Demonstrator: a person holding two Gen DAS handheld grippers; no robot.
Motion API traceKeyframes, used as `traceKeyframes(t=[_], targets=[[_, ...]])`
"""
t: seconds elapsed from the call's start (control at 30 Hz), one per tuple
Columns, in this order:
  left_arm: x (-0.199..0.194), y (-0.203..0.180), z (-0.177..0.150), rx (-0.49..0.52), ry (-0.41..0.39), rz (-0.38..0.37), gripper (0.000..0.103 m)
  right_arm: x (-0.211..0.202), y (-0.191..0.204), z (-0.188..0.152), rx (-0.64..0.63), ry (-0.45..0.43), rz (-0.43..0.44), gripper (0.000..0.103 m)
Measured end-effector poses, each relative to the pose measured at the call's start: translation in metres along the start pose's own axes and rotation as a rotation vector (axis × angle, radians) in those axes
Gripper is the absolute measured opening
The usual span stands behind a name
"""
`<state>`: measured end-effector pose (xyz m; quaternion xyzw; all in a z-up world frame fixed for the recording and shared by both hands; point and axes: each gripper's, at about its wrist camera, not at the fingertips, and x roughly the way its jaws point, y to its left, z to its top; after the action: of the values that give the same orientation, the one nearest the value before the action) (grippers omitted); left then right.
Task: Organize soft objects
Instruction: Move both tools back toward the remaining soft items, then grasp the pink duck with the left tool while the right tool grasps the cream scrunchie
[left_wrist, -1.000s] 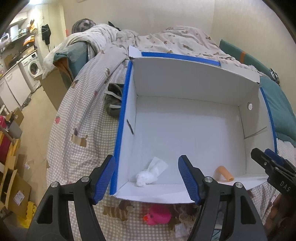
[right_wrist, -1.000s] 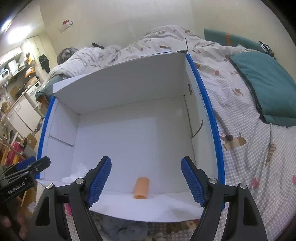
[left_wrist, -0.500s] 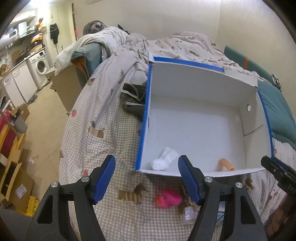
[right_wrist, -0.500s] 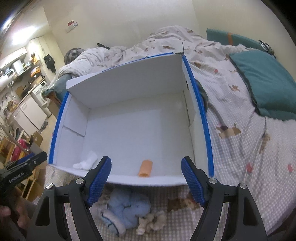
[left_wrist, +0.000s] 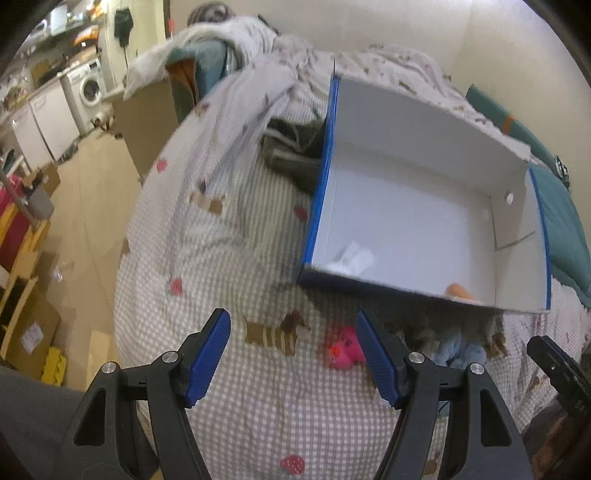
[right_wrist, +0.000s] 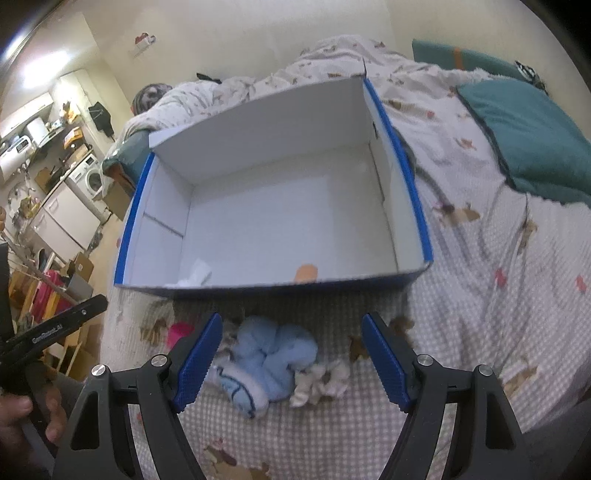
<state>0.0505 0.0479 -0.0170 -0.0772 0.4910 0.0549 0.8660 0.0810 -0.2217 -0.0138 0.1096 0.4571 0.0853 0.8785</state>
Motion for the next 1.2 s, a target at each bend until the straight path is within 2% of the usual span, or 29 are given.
traceKeyframes(t=[0.13, 0.27, 0.4, 0.57, 0.63, 0.77, 0.9, 1.03, 1.2], targets=[[0.016, -0.006, -0.004, 0.016, 0.077, -0.028, 0.068, 0.006, 0.003, -0.004, -0.009, 0.027, -0.006, 0.082], [0.04, -0.007, -0.011, -0.029, 0.186, -0.081, 0.067, 0.012, 0.007, -0.012, -0.022, 0.065, 0.005, 0.082], [0.061, -0.016, -0.009, -0.034, 0.236, -0.11, 0.066, 0.014, 0.01, -0.015, -0.032, 0.076, 0.007, 0.082], [0.094, -0.032, -0.007, -0.055, 0.318, -0.166, 0.057, 0.016, 0.004, -0.014, -0.01, 0.082, 0.005, 0.082], [0.106, -0.035, -0.01, -0.079, 0.353, -0.16, 0.047, 0.017, 0.001, -0.015, 0.002, 0.088, 0.002, 0.082], [0.105, -0.04, -0.011, -0.088, 0.311, -0.132, 0.046, 0.016, -0.005, -0.015, 0.012, 0.084, -0.033, 0.082], [0.094, -0.047, -0.008, -0.055, 0.287, -0.151, 0.046, 0.018, -0.014, -0.012, 0.051, 0.085, -0.031, 0.082], [0.074, -0.045, -0.005, -0.026, 0.241, -0.134, 0.045, 0.023, -0.019, -0.01, 0.077, 0.103, -0.02, 0.082], [0.037, -0.037, -0.006, 0.019, 0.187, -0.108, 0.045, 0.018, -0.022, -0.008, 0.09, 0.083, -0.007, 0.082]])
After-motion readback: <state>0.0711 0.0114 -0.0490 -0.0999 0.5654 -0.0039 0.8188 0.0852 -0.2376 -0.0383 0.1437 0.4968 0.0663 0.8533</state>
